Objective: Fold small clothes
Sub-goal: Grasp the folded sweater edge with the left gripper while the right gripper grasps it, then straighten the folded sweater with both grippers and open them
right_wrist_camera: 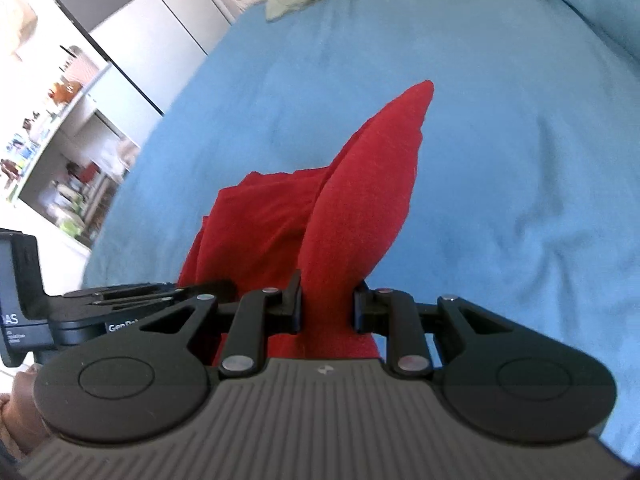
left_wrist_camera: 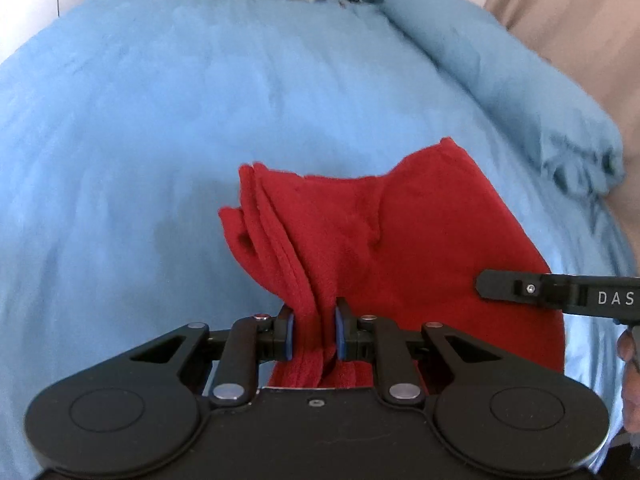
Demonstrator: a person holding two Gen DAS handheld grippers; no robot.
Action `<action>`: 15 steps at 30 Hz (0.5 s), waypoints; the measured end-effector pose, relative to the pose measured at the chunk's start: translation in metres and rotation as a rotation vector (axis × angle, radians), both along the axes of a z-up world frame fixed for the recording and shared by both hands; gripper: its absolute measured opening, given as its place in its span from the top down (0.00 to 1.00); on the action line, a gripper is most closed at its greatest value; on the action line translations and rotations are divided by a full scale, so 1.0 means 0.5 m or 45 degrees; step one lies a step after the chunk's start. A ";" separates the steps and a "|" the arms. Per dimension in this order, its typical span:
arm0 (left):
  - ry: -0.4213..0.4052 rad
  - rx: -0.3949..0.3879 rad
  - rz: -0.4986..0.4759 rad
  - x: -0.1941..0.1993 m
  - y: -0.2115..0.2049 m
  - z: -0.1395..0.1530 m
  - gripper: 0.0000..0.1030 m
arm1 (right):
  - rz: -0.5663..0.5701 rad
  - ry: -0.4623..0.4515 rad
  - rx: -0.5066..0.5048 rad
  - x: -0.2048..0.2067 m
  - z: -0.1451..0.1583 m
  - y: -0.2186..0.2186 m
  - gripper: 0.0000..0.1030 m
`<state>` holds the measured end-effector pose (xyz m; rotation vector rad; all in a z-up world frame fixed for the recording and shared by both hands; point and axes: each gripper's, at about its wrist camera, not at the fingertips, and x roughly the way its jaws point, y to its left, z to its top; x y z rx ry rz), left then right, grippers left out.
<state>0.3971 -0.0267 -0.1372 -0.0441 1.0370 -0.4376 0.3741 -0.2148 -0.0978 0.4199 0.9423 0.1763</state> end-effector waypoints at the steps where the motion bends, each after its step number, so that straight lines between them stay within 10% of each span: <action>1: 0.002 0.026 0.005 -0.014 -0.008 -0.018 0.80 | 0.000 0.018 0.002 -0.011 -0.020 -0.010 0.63; 15: -0.178 0.147 0.109 -0.074 -0.001 -0.084 0.51 | -0.023 -0.081 0.158 -0.095 -0.207 -0.143 0.41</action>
